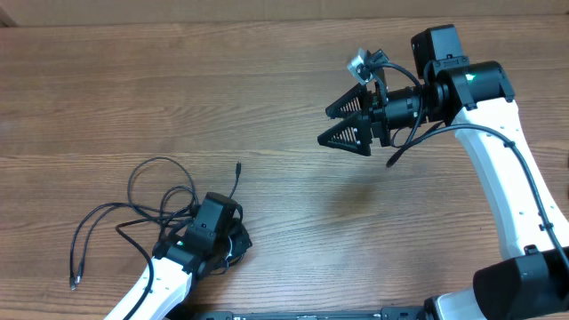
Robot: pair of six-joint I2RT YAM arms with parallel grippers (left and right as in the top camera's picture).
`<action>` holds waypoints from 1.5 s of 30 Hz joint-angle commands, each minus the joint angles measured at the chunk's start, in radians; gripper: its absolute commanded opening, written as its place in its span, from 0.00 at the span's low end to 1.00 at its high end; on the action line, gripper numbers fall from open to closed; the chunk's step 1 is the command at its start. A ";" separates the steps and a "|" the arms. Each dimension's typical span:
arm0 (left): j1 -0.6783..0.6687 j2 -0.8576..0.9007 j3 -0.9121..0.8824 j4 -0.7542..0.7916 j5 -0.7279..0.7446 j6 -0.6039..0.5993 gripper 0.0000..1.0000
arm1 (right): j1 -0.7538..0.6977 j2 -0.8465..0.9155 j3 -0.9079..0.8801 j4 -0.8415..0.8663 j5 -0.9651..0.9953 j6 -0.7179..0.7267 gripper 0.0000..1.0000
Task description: Untangle cables
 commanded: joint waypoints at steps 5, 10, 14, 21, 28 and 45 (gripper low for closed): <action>0.091 0.004 0.186 -0.028 0.085 0.300 0.04 | 0.002 -0.034 0.002 0.015 0.019 -0.008 0.92; 0.254 0.029 0.481 -0.153 0.178 0.512 0.04 | 0.003 -0.034 0.002 0.012 0.019 -0.008 0.90; 0.381 0.116 0.726 -0.242 0.354 0.609 0.04 | 0.004 -0.034 0.002 0.012 0.018 -0.008 0.91; 0.422 0.343 1.136 -0.406 0.643 0.704 0.04 | 0.024 -0.034 0.002 0.013 0.016 -0.008 0.96; 0.344 0.521 1.506 -0.607 0.695 0.826 0.04 | 0.059 -0.034 0.002 0.019 0.016 -0.008 1.00; 0.319 0.635 2.020 -0.586 0.735 0.722 0.04 | 0.150 -0.028 0.001 0.194 0.045 -0.088 1.00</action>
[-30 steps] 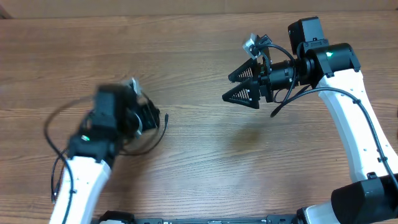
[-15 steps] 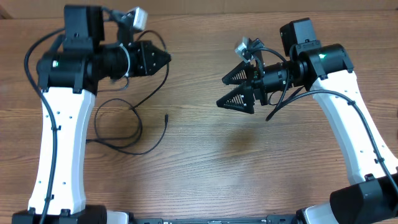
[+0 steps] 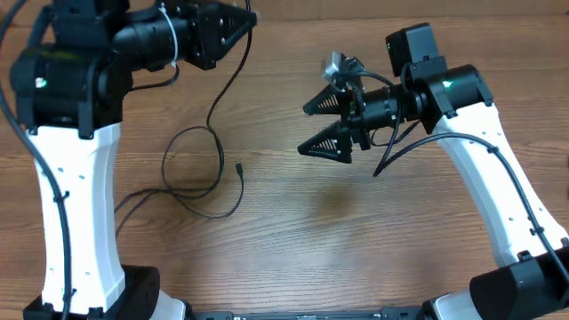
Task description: Untangle cables
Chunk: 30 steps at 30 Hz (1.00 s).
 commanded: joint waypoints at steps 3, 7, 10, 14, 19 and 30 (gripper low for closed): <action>0.002 0.006 0.072 0.058 0.101 -0.077 0.04 | 0.066 -0.010 0.001 0.097 0.044 -0.047 1.00; 0.001 0.006 0.077 0.111 0.198 -0.118 0.04 | 0.112 0.022 0.001 0.169 0.056 -0.047 0.98; 0.001 0.006 0.077 0.159 0.280 -0.153 0.04 | 0.134 0.060 0.001 0.223 0.056 -0.047 0.93; -0.004 0.006 0.077 0.276 0.387 -0.229 0.04 | 0.149 0.119 0.001 0.287 0.055 -0.035 0.91; -0.024 0.005 0.077 0.510 0.480 -0.401 0.04 | 0.151 0.181 0.001 0.363 0.027 -0.023 0.88; -0.061 0.006 0.077 0.721 0.513 -0.531 0.04 | 0.168 0.199 0.001 0.544 0.007 0.224 0.04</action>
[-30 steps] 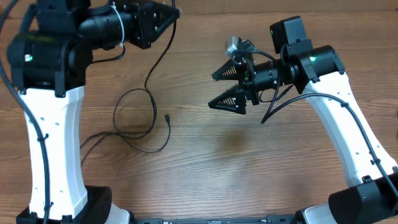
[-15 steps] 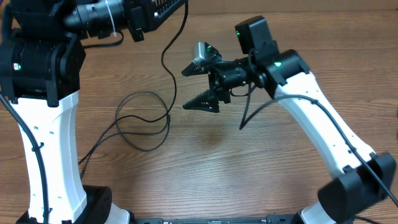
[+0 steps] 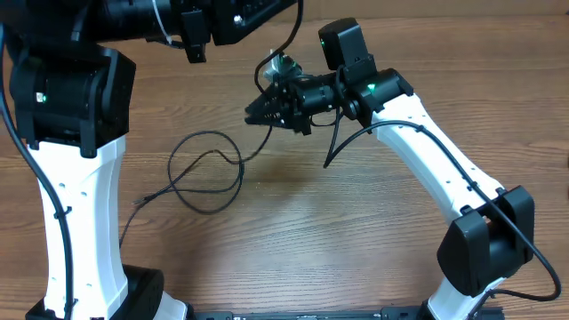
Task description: Untangle cables
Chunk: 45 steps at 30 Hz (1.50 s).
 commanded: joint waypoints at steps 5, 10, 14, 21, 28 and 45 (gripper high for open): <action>0.075 0.004 0.016 0.007 0.060 -0.041 0.04 | -0.011 -0.003 0.002 -0.103 0.283 0.123 0.04; 0.152 0.003 0.016 0.005 0.093 -0.042 0.04 | -0.049 -0.003 0.002 -0.204 0.611 0.122 0.04; 0.198 0.003 0.016 0.000 0.128 -0.049 0.04 | -0.113 -0.003 0.002 -0.232 0.717 0.122 0.04; 0.246 0.003 0.016 -0.001 0.162 -0.048 0.04 | -0.323 -0.003 0.002 -0.245 0.739 0.131 0.04; 0.246 0.004 0.016 0.000 0.156 -0.042 0.04 | -0.574 -0.003 0.002 -0.276 0.686 0.188 0.04; 0.092 0.101 0.004 -0.694 -0.130 0.563 0.04 | -0.731 -0.014 0.004 -0.301 0.013 0.175 0.04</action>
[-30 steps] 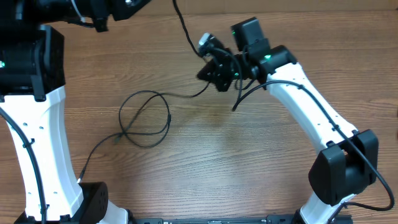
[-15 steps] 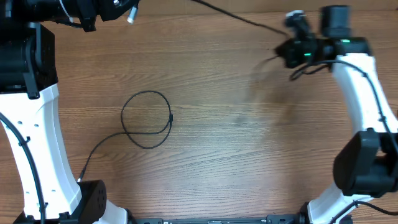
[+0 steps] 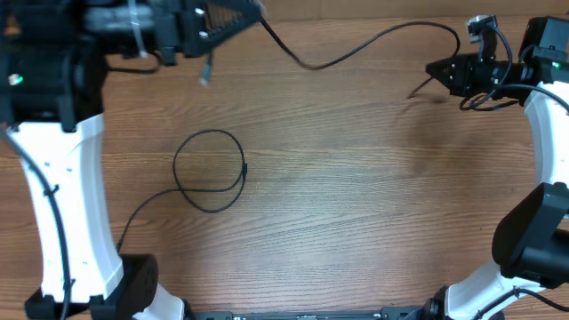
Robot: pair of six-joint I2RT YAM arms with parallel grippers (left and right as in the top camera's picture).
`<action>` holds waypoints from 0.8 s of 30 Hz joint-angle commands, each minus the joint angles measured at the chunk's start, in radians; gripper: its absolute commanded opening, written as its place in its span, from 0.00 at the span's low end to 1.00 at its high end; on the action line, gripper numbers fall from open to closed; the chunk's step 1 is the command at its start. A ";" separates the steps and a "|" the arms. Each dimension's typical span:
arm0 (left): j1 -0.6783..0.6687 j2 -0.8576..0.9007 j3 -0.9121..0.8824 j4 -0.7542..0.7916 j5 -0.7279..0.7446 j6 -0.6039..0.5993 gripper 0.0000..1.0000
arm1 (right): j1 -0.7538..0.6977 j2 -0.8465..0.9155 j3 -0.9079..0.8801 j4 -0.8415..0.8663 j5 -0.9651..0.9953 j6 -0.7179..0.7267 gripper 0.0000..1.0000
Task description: Untangle cables
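Observation:
One thin black cable (image 3: 356, 46) hangs in the air between both grippers, sagging just right of the left one. My left gripper (image 3: 252, 12), raised at the upper left, is shut on that cable, and a short end with a connector (image 3: 206, 76) dangles below it. My right gripper (image 3: 437, 71), at the far right, is shut on the cable's other end, with a stub (image 3: 415, 89) sticking out. A second black cable (image 3: 209, 132) lies on the table in a single loop, its tail running toward the left arm's base.
The wooden table (image 3: 356, 222) carries only the looped cable. The left arm's white column (image 3: 62, 196) stands at the left edge, and the right arm (image 3: 542, 178) runs along the right edge.
My right gripper was shut on the cable at the centre, just below the left gripper; it is now at the far right, with the cable spanning between the two. The looped cable stays on the table.
My left gripper was down on a tangle at the front left while the right one hung open. Then the left was raised, holding a cable, with the rest trailing to the table. The right shut on it near the left gripper. Now one cable spans the air and the other lies looped.

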 commanded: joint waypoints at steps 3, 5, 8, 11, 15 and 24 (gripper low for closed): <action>-0.080 0.087 0.003 -0.119 -0.229 0.237 0.04 | 0.022 -0.021 0.003 0.009 -0.307 -0.002 0.04; -0.104 0.119 0.003 -0.130 -0.272 0.245 0.04 | 0.033 -0.024 0.003 0.008 -0.385 -0.003 0.04; -0.126 0.158 0.003 -0.129 -0.301 0.244 0.04 | 0.063 -0.025 0.003 -0.003 -0.470 -0.003 0.04; -0.149 0.194 0.003 -0.133 -0.321 0.243 0.04 | 0.118 -0.027 0.003 -0.020 -0.487 -0.003 0.04; -0.176 0.230 0.003 -0.143 -0.323 0.242 0.04 | 0.222 -0.027 0.003 -0.014 -0.487 -0.017 0.07; -0.210 0.236 0.004 -0.235 -0.372 0.235 0.04 | 0.399 -0.027 0.003 0.076 -0.487 -0.120 0.29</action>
